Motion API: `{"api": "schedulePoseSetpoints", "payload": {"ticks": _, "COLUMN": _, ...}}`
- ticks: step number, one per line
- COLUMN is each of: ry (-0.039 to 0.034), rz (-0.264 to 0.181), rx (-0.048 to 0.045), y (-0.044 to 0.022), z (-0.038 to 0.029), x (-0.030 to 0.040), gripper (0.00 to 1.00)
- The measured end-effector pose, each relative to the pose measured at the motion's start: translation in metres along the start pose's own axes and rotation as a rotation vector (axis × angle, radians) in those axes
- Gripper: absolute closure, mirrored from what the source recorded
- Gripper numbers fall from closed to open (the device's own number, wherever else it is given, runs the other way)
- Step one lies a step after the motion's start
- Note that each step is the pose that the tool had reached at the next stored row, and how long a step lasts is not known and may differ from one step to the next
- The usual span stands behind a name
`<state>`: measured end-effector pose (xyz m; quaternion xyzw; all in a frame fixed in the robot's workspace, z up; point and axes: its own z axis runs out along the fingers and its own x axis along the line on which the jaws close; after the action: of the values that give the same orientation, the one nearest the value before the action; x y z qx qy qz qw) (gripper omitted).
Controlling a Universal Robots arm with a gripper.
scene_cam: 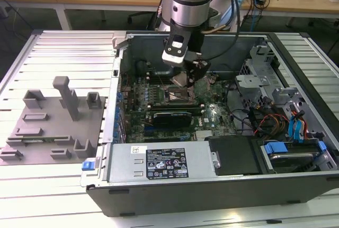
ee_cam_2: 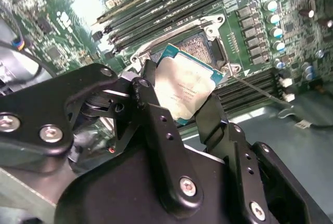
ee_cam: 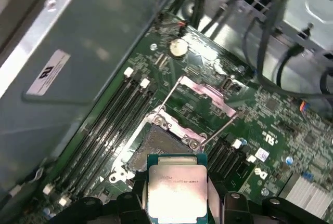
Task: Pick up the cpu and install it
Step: 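Place the cpu into insertion slot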
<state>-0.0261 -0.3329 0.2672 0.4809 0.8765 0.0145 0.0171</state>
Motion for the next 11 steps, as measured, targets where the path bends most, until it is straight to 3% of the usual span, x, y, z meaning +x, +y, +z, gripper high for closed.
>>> {"api": "schedulePoseSetpoints", "payload": {"ticks": 2, "ry": -0.0016, "rz": 0.036, "rx": 0.0006, "y": 0.0000, "z": 0.0002, "x": 0.0000, "gripper": 0.45}}
{"api": "schedulePoseSetpoints", "payload": {"ticks": 4, "ry": -0.0044, "rz": 0.104, "rx": 0.0017, "y": 0.0000, "z": 0.0007, "x": 0.0000, "gripper": 0.45}}
{"api": "schedulePoseSetpoints", "payload": {"ticks": 9, "ry": -0.0091, "rz": 0.215, "rx": 0.0035, "y": -0.0001, "z": 0.0014, "x": 0.0000, "gripper": 0.45}}
{"api": "schedulePoseSetpoints", "payload": {"ticks": 11, "ry": -0.0117, "rz": 0.279, "rx": 0.0045, "y": -0.0001, "z": 0.0019, "x": 0.0000, "gripper": 0.45}}
